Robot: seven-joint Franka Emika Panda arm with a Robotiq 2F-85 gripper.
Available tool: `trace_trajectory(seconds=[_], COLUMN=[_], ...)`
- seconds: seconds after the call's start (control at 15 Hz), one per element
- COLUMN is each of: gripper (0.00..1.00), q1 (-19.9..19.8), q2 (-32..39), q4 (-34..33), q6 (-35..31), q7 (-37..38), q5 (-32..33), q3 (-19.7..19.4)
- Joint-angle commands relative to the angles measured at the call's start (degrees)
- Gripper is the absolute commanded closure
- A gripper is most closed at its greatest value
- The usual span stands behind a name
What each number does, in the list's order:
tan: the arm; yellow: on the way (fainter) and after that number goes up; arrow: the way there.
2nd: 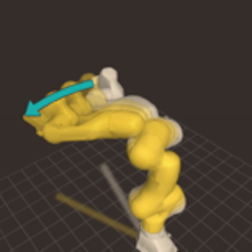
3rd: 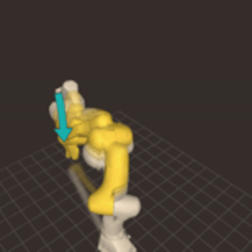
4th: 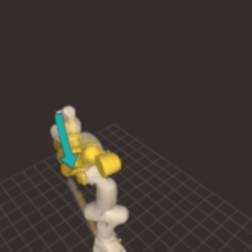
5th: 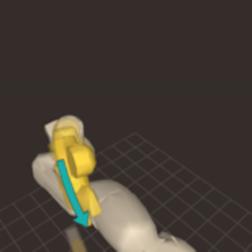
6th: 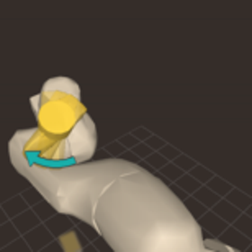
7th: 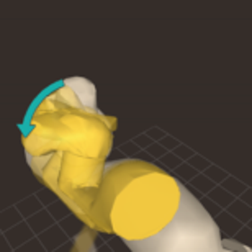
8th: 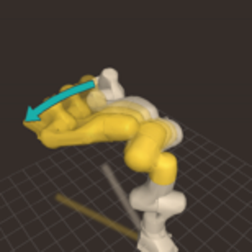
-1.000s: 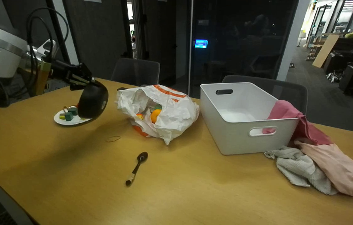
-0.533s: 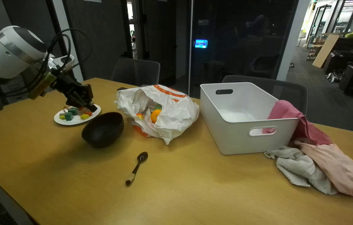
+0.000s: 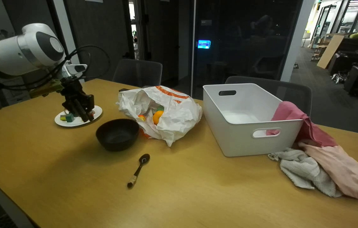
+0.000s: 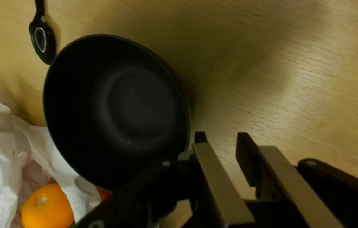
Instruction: Empty the stuff in the bowl onto the bowl
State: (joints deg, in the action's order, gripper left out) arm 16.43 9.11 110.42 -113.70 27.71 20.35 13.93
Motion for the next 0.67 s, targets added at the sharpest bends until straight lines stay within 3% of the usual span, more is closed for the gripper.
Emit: trace_trajectory(seconds=[0.0,0.33,0.4,0.53,0.6], gripper=[0.36,0.0,0.18,0.02,0.0], q1=[0.6,2.5,2.4,2.7,2.7], q2=[-2.3,-2.8,-1.8,-2.0,-2.0], q4=[-0.2,-3.3,-2.6,-3.1,-3.1], q6=[-1.7,-0.6,-0.8,-0.7,-0.7], q7=[-1.5,0.5,-0.1,0.0,0.0], q5=[-4.3,-2.3,-2.9,-2.9,-2.8], q3=[0.1,0.9,0.8,0.9,0.9])
